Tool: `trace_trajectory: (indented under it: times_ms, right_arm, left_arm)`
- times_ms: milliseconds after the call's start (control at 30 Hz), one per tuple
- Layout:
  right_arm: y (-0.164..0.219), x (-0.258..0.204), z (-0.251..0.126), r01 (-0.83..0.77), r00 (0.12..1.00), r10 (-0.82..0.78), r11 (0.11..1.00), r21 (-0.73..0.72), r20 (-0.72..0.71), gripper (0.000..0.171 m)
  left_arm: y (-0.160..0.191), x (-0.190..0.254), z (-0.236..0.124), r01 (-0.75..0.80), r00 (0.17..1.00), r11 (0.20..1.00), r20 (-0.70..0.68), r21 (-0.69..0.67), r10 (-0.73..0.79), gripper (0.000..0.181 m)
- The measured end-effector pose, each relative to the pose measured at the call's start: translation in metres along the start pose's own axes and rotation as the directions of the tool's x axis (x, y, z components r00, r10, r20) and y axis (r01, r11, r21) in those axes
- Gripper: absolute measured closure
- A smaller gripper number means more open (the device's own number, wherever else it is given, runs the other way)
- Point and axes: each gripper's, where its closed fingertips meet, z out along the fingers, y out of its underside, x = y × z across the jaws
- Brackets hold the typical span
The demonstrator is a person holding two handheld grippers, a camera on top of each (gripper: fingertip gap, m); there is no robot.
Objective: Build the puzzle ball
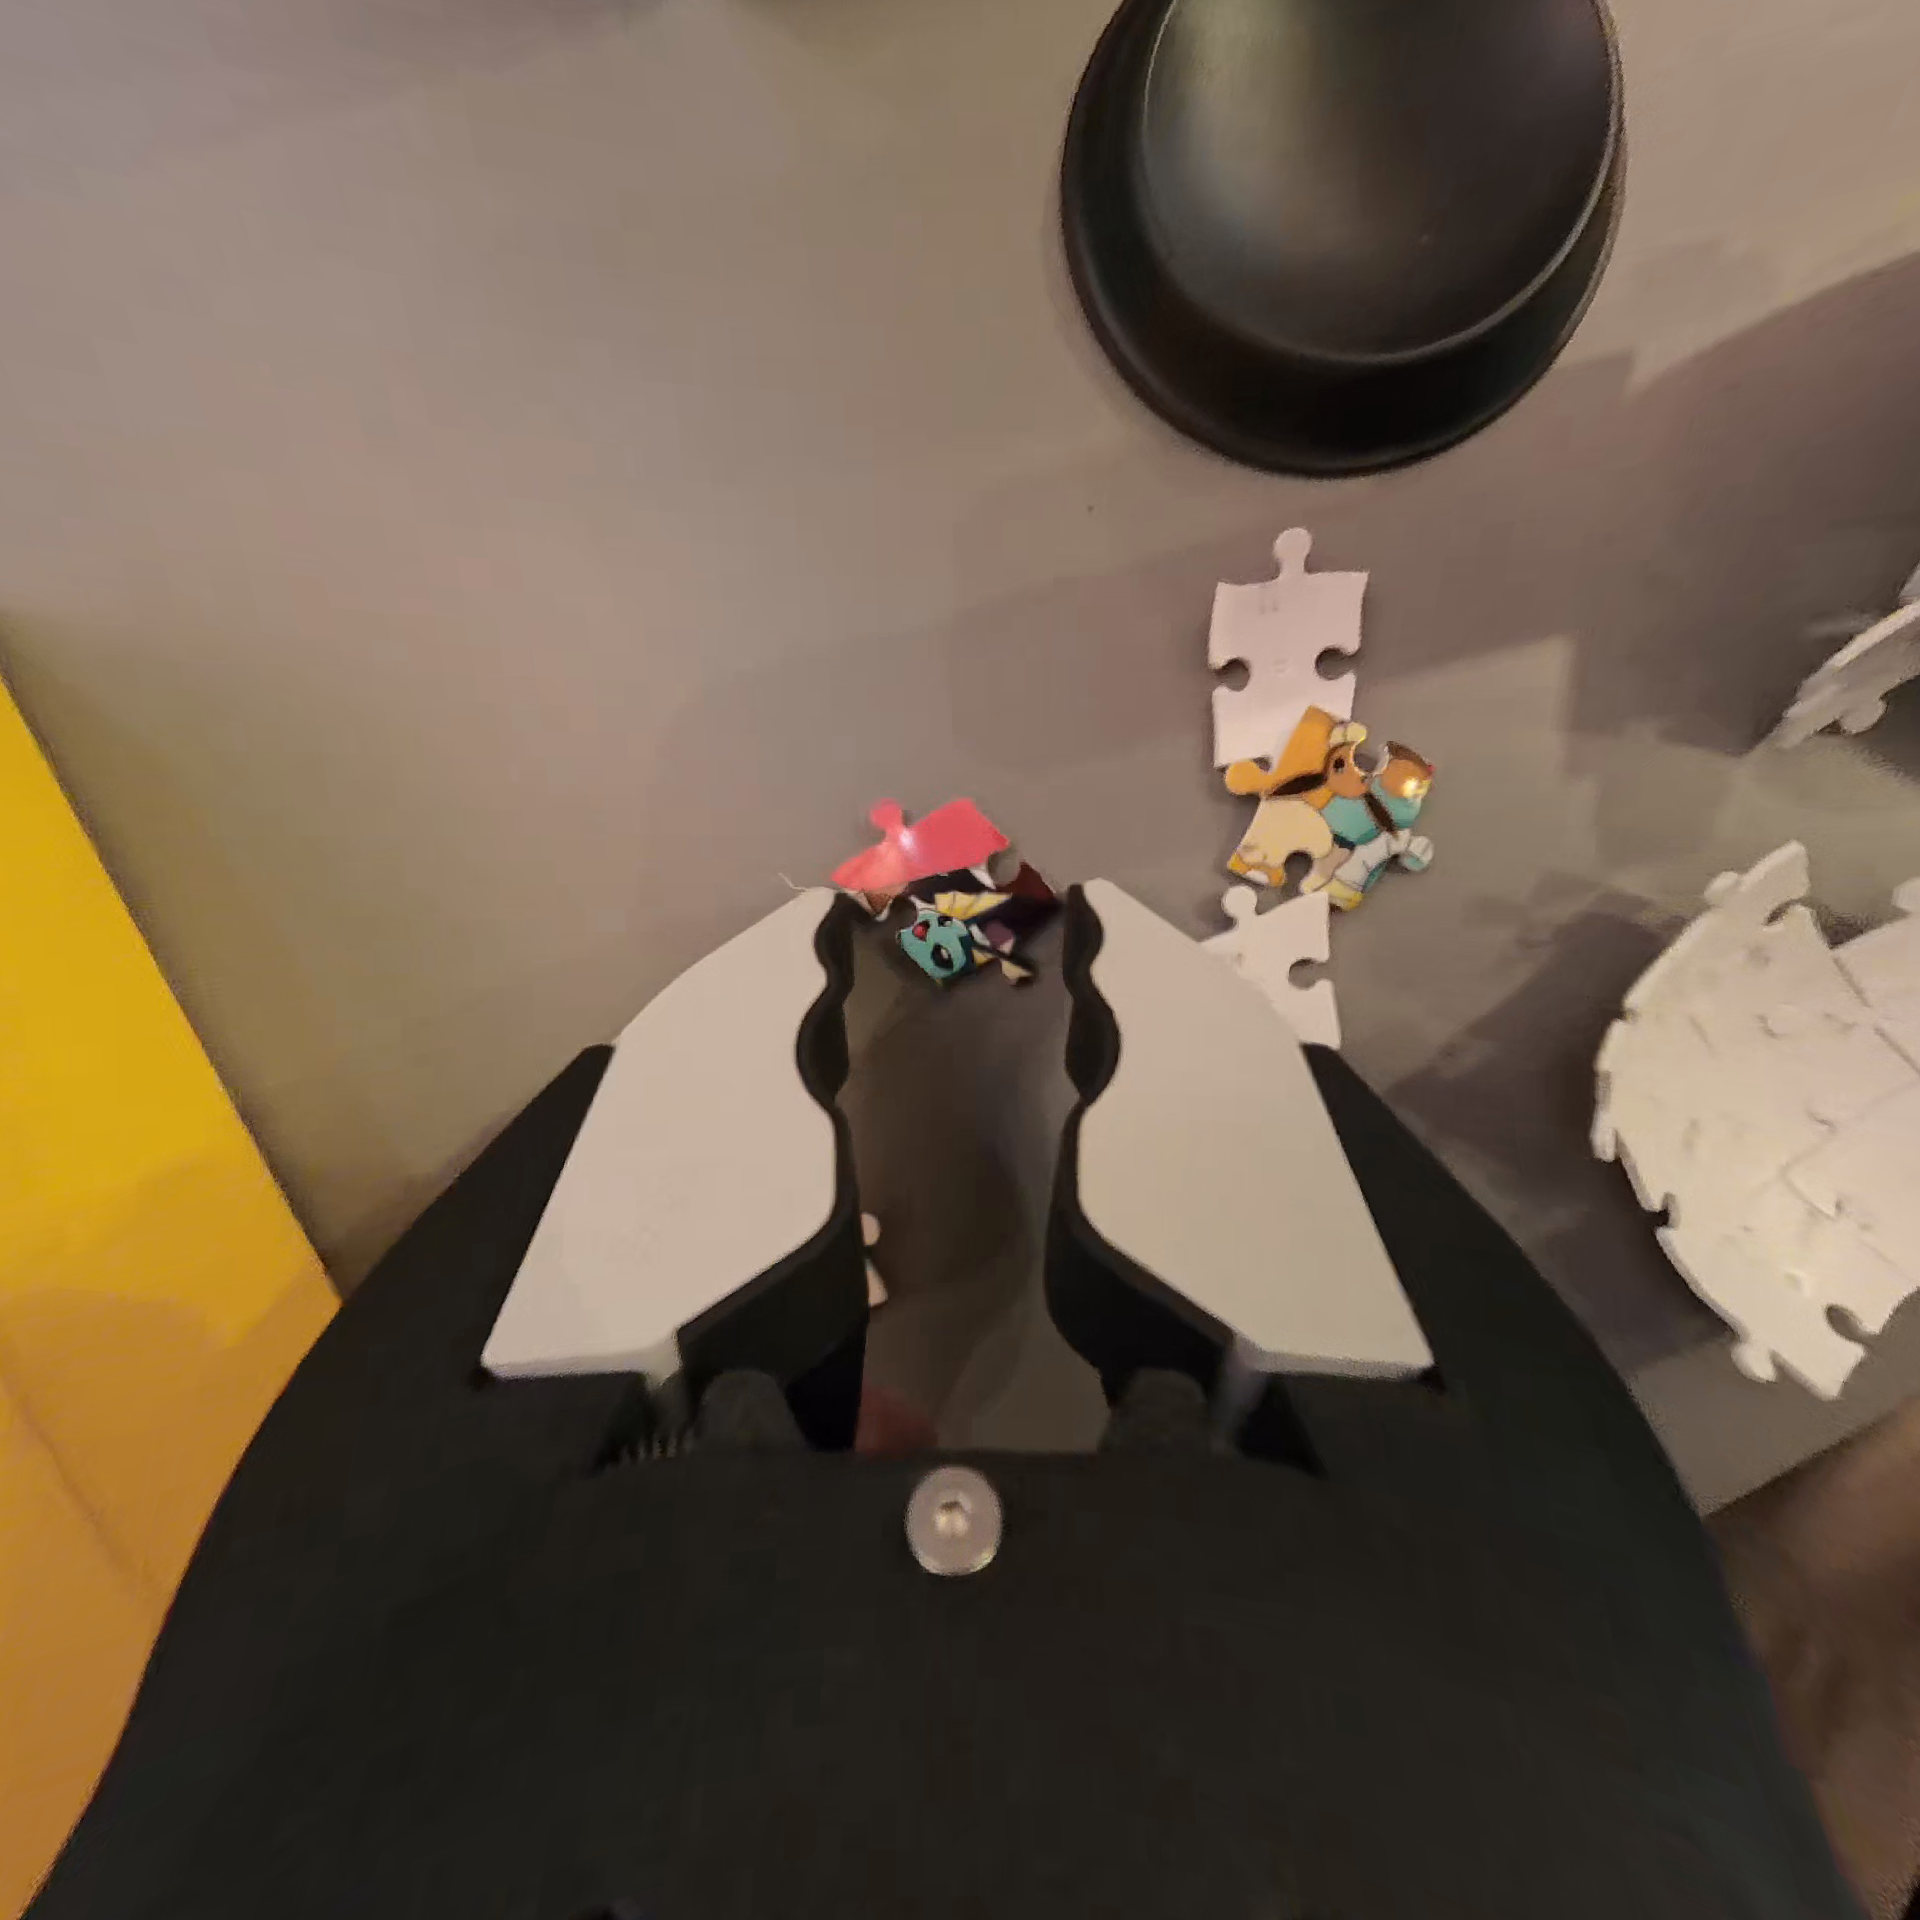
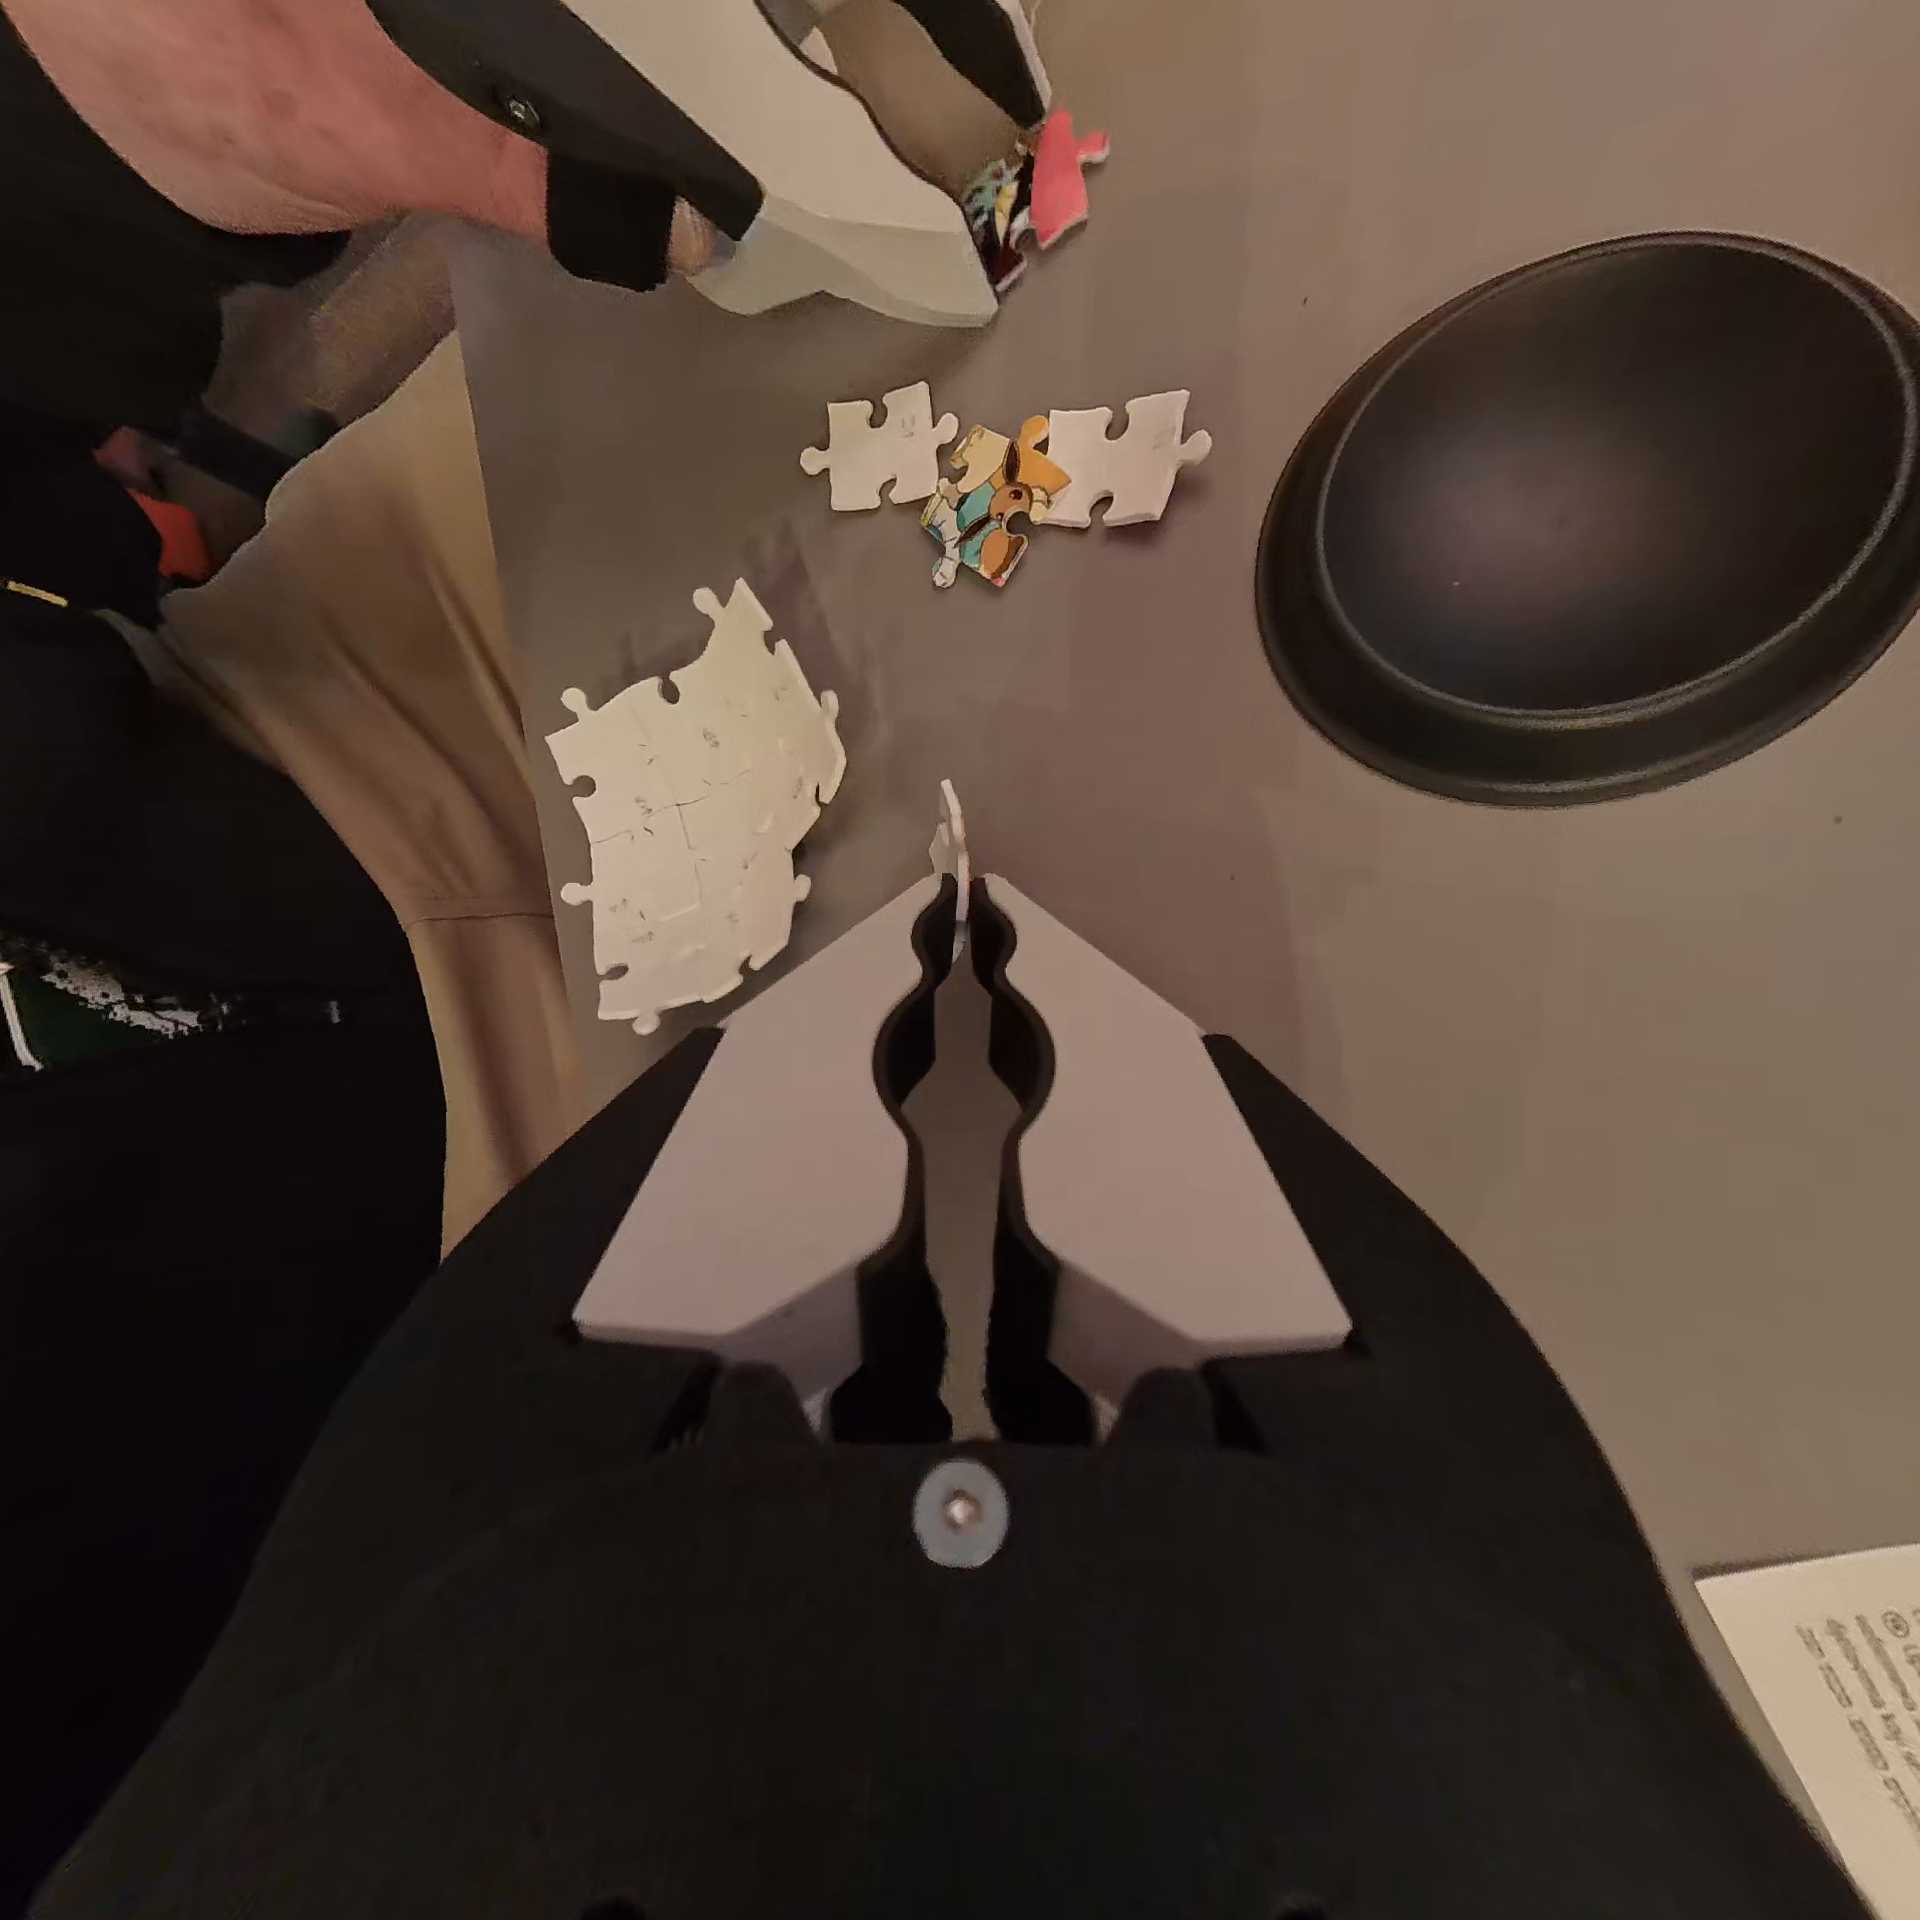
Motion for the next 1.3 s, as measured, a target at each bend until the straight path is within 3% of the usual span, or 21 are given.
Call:
trace_trajectory:
  times_ms: [33,233,467,533,600,667,767,900,1033,1300]
  right_arm:
    - [0.0,0.0,0.001,0.002,1.0,-0.002,1.0,0.002,-0.001,0.17]
    - [-0.002,0.0,0.001,0.003,1.0,-0.003,1.0,0.016,0.009,0.167]
    - [-0.013,0.002,-0.003,0.03,1.0,-0.029,0.998,0.052,-0.009,0.14]
    - [-0.026,0.002,-0.01,0.069,0.997,-0.065,0.992,0.107,-0.04,0.138]
    - [-0.047,-0.007,-0.02,0.111,0.994,-0.105,0.973,0.203,-0.042,0.14]
    - [-0.072,-0.02,-0.03,0.125,0.992,-0.127,0.94,0.317,-0.016,0.14]
    - [-0.102,-0.043,-0.047,0.074,0.987,-0.133,0.877,0.475,0.091,0.14]
    - [-0.122,-0.065,-0.062,0.03,0.963,-0.181,0.804,0.594,0.198,0.144]
    - [-0.134,-0.078,-0.073,0.039,0.948,-0.232,0.763,0.646,0.216,0.146]
    - [-0.132,-0.088,-0.078,0.037,0.922,-0.278,0.757,0.652,0.27,0.164]
  left_arm:
    - [-0.002,0.0,0.001,0.007,1.0,1.0,-0.004,0.008,-0.007,0.144]
    - [-0.005,-0.001,0.001,-0.01,1.0,1.0,0.003,0.027,0.01,0.152]
    - [-0.018,0.016,-0.01,0.109,0.971,0.986,-0.227,0.124,-0.078,0.152]
    - [-0.038,0.031,-0.03,0.246,0.885,0.946,-0.446,0.21,-0.132,0.152]
    - [-0.065,0.047,-0.068,0.451,0.674,0.853,-0.727,0.264,-0.132,0.152]
    - [-0.08,0.054,-0.104,0.585,0.464,0.771,-0.884,0.251,-0.064,0.152]
    - [-0.086,0.069,-0.137,0.617,0.336,0.736,-0.939,0.278,0.073,0.153]
    - [-0.09,0.085,-0.168,0.68,0.1,0.704,-0.977,0.204,0.186,0.152]
    - [-0.088,0.099,-0.17,0.685,-0.004,0.714,-0.979,0.146,0.203,0.152]
    - [-0.089,0.104,-0.172,0.687,-0.072,0.72,-0.977,0.097,0.2,0.152]
